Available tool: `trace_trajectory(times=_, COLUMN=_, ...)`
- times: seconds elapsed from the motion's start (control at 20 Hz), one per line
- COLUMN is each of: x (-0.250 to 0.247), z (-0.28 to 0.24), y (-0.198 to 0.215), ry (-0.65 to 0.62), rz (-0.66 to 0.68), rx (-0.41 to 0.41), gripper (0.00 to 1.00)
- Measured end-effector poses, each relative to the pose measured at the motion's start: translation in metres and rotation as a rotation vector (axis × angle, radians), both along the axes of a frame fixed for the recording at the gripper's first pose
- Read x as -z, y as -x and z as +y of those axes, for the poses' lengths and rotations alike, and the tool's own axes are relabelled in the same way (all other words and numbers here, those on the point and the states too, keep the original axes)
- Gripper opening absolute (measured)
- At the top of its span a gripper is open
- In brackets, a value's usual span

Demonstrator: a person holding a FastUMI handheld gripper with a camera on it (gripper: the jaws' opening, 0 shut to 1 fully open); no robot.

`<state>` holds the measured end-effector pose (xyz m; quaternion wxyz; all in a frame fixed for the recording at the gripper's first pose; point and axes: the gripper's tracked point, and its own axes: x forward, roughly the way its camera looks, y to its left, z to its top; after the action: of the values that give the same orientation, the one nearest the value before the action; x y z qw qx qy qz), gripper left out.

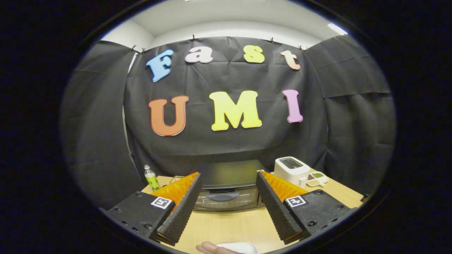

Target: Open the toaster oven, put the food inside, and close the toaster oven door.

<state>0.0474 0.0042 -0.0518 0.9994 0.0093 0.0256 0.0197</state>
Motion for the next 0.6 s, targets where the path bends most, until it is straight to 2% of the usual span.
trace_trajectory(times=0.1, x=-0.022, z=0.003, y=0.013, ry=0.045, rz=-0.019, rx=-0.014, gripper=1.00)
trace_trajectory(times=0.3, x=-0.030, z=0.001, y=0.055, ry=0.156, rz=-0.059, rx=-0.036, gripper=1.00)
trace_trajectory(times=0.4, x=-0.039, z=-0.006, y=0.076, ry=0.202, rz=-0.149, rx=-0.012, gripper=1.00)
trace_trajectory(times=0.5, x=-0.039, z=-0.014, y=0.099, ry=0.240, rz=-0.158, rx=0.037, gripper=1.00)
trace_trajectory(times=0.6, x=-0.028, z=0.005, y=0.121, ry=0.230, rz=-0.144, rx=-0.043, gripper=1.00)
